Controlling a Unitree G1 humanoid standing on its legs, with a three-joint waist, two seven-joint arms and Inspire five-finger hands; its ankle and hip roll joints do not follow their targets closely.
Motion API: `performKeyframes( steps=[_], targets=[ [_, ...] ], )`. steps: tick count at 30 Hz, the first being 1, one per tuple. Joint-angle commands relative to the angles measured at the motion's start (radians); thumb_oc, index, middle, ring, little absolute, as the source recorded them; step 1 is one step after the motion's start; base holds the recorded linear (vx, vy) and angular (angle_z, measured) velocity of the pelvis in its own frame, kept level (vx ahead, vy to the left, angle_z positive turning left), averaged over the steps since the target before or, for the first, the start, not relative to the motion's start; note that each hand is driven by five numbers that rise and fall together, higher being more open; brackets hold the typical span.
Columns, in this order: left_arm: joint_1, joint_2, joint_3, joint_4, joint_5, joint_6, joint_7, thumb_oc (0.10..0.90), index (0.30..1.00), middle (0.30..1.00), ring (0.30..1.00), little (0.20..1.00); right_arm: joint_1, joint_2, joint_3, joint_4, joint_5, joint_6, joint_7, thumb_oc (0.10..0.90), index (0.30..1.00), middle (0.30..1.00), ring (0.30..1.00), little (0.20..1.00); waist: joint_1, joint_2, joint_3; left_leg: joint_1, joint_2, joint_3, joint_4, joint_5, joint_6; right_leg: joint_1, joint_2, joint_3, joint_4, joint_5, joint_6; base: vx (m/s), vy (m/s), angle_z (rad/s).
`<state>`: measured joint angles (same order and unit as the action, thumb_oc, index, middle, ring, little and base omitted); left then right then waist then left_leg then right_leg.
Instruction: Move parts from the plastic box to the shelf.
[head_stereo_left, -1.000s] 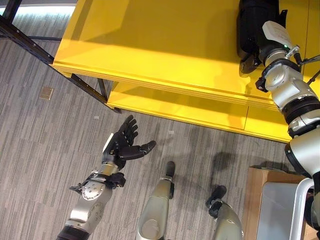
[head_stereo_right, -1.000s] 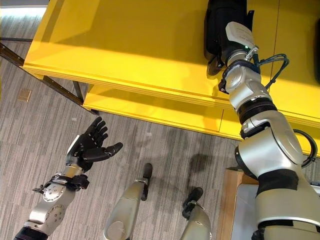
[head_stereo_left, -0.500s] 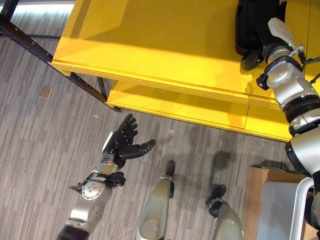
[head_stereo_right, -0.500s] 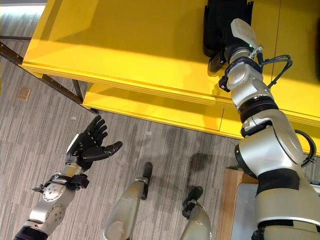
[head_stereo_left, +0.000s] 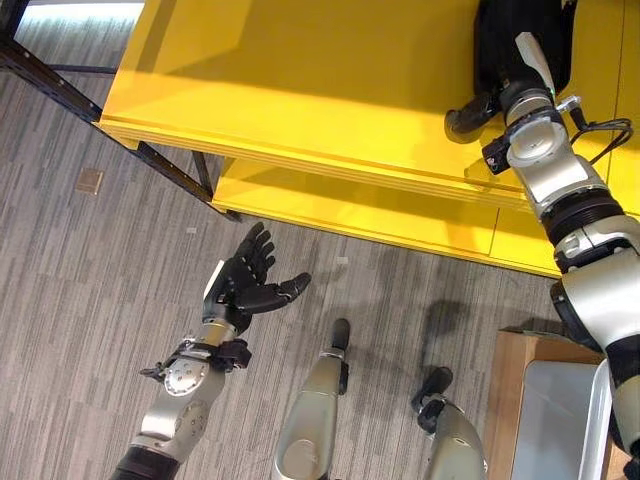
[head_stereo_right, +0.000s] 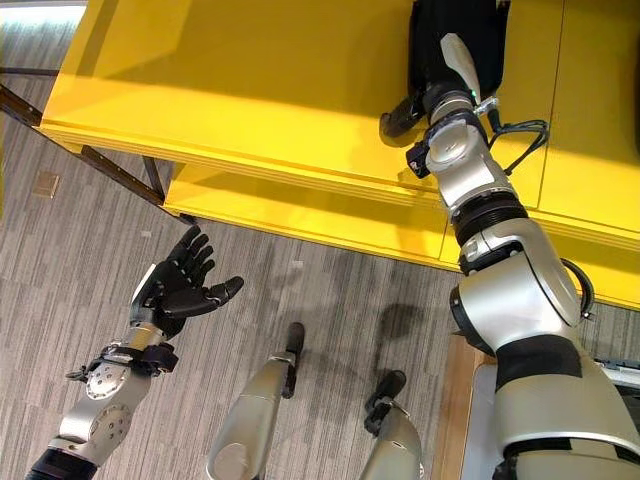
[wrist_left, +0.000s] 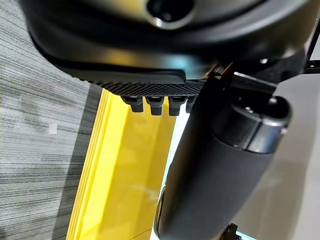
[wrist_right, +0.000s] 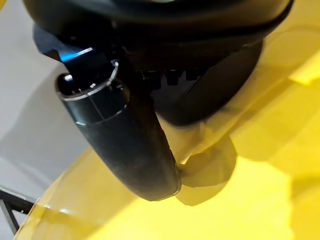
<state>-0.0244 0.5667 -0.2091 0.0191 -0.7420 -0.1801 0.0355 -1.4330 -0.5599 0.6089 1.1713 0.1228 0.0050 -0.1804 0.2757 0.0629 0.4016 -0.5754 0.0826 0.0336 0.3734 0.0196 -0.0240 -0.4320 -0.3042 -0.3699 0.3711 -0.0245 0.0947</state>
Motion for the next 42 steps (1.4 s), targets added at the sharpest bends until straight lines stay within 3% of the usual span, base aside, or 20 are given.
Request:
performKeyframes(
  steps=[1, 42],
  targets=[
    [-0.007, 0.032, 0.002, -0.106, -0.02, -0.11, 0.002, 0.9, 1.0, 1.0, 1.0, 1.0, -0.062, -0.028, 0.007, -0.117, 0.035, -0.077, -0.034, 0.9, 1.0, 1.0, 1.0, 1.0, 0.004, -0.012, -0.049, -0.045, 0.01, -0.06, 0.057, -0.093, -0.043, 0.079, 0.033, 0.045, 0.053, -0.144, 0.0, 0.0, 0.0, 0.0],
    [-0.028, 0.039, -0.017, -0.095, -0.006, -0.113, 0.024, 0.9, 1.0, 1.0, 1.0, 1.0, -0.034, 0.039, -0.077, -0.08, 0.127, -0.085, -0.062, 0.9, 1.0, 1.0, 1.0, 1.0, 0.017, -0.02, -0.05, -0.045, 0.003, -0.061, 0.055, -0.103, -0.035, 0.097, 0.035, 0.039, 0.025, -0.132, 0.009, 0.0, 0.0, 0.0]
  ],
)
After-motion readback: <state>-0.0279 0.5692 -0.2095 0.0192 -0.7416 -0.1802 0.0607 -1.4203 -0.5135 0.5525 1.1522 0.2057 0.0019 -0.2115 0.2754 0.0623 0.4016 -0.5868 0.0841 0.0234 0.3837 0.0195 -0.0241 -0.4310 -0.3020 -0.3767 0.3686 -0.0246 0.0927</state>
